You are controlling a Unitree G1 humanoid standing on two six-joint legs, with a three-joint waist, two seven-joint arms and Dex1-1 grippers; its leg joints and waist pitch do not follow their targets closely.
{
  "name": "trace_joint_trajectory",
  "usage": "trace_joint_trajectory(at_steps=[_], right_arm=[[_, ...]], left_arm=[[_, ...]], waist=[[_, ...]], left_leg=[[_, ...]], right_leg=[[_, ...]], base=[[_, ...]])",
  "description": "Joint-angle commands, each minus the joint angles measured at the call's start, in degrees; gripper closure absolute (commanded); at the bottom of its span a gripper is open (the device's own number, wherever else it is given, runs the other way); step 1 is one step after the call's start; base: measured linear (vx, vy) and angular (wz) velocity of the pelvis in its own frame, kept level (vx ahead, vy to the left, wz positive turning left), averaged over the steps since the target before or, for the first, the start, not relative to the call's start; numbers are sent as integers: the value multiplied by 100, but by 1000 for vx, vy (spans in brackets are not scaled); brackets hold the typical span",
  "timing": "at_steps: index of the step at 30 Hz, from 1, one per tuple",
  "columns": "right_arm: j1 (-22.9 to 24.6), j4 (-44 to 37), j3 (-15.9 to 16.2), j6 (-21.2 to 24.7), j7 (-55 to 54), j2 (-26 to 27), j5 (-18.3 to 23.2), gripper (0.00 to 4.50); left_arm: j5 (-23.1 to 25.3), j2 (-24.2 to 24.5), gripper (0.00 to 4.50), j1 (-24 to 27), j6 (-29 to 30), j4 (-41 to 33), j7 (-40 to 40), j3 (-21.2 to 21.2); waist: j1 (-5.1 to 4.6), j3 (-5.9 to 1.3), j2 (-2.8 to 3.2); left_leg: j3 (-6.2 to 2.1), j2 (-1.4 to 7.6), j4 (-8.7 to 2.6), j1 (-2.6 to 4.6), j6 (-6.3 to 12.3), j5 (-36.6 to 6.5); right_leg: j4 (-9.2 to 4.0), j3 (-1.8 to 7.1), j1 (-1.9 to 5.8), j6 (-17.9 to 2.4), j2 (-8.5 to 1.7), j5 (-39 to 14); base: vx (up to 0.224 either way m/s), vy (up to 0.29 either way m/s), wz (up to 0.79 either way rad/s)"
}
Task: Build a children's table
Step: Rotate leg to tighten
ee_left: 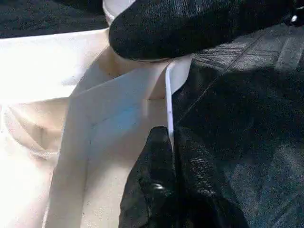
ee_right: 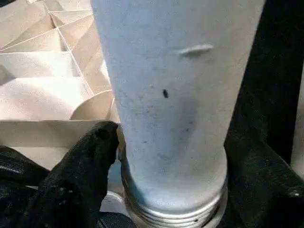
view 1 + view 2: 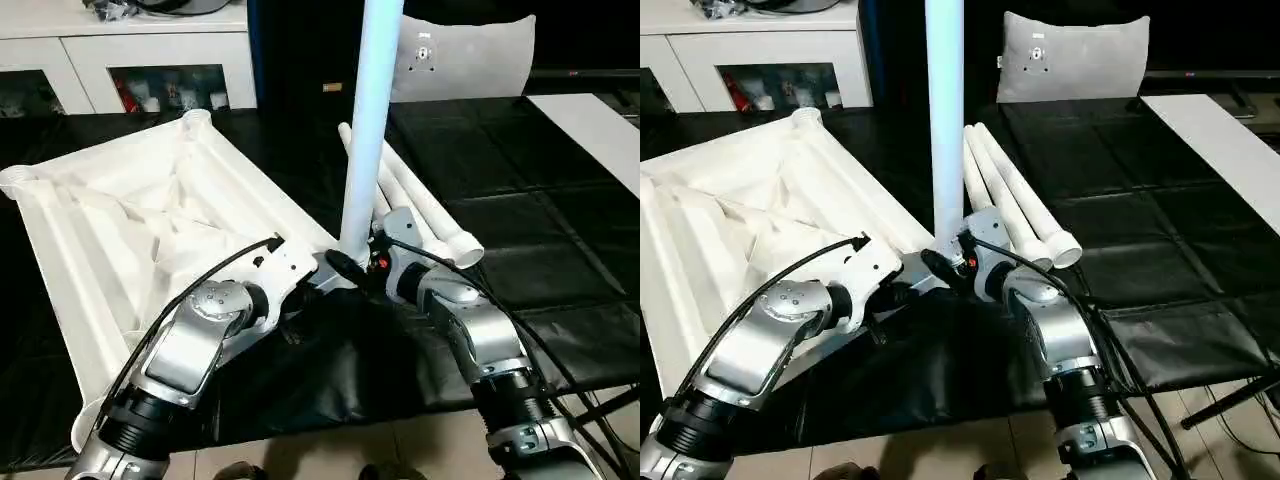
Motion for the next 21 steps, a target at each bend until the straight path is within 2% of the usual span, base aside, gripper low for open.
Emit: trace_joint_trajectory(at_steps=[1, 4, 7, 12, 16, 20, 21], right_arm=[[116, -87, 274, 20, 414, 42, 196, 57], [166, -224, 194, -91, 660, -189, 287, 43], [211, -342, 100, -226, 1066, -534, 383, 9], [175, -234, 42, -581, 1600, -1034, 360, 1], [123, -238, 123, -821, 2131, -1427, 367, 1], [78, -204, 333, -1230, 2615, -1724, 266, 1], [77, -194, 361, -1305, 2681, -1757, 254, 1]], left_arm=[[-41, 24, 450, -165, -336, -198, -159, -178], [-85, 249, 450, -166, -533, -101, -319, -150], [-129, 502, 450, -192, -851, 74, -596, -154], [-198, 865, 450, -241, -1248, 263, -1112, -262], [-295, 1166, 450, -276, -1756, 374, -1640, -388], [-363, 1403, 450, -329, -2288, 536, -2152, -502], [-374, 1424, 450, -336, -2406, 567, -2215, -511]], waist=[[26, -314, 24], [44, -327, 32], [67, -337, 30], [131, -374, 41], [147, -370, 20], [158, -352, -4], [162, -349, 11]], left_leg=[[-193, 294, -480, 53, 28, -1798], [-186, 300, -473, 60, 48, -1753], [-168, 293, -459, 47, 141, -1528], [-144, 304, -418, 45, 268, -1086], [-141, 305, -410, 35, 350, -1048], [-143, 313, -417, 45, 320, -1257], [-143, 321, -423, 50, 292, -1267]], right_leg=[[-539, 293, 190, -956, -329, -1957], [-530, 300, 193, -965, -328, -1799], [-498, 298, 216, -1092, -322, -1431], [-404, 290, 240, -1327, -315, -754], [-392, 287, 261, -1393, -324, -709], [-441, 289, 245, -1324, -347, -1133], [-433, 297, 235, -1328, -343, -1167]], base=[[0, 0, 0], [0, 0, 0], [0, 0, 0], [0, 0, 0], [0, 0, 0], [0, 0, 0], [0, 0, 0]])
